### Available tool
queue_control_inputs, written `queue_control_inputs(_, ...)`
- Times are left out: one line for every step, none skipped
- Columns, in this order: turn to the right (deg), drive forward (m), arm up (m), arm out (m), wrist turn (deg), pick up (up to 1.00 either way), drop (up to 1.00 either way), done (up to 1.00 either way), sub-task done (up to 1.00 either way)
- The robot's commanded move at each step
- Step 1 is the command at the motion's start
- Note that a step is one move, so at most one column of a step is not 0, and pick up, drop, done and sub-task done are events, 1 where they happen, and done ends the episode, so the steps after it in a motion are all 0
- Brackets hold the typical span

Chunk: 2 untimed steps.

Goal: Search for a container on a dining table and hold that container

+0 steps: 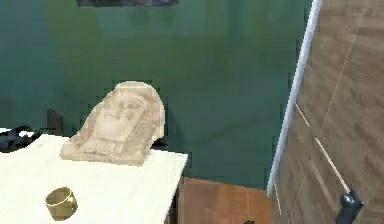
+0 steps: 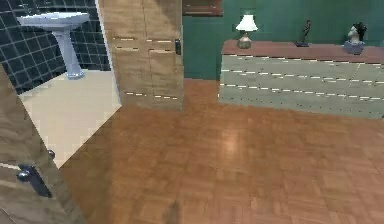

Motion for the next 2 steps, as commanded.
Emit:
queue_control_inputs(-45.0, 0.00, 0.00, 0.00, 0.0, 0.00, 0.00, 0.00, 0.00)
queue_control_inputs(-45.0, 0.00, 0.00, 0.00, 0.0, 0.00, 0.00, 0.00, 0.00)
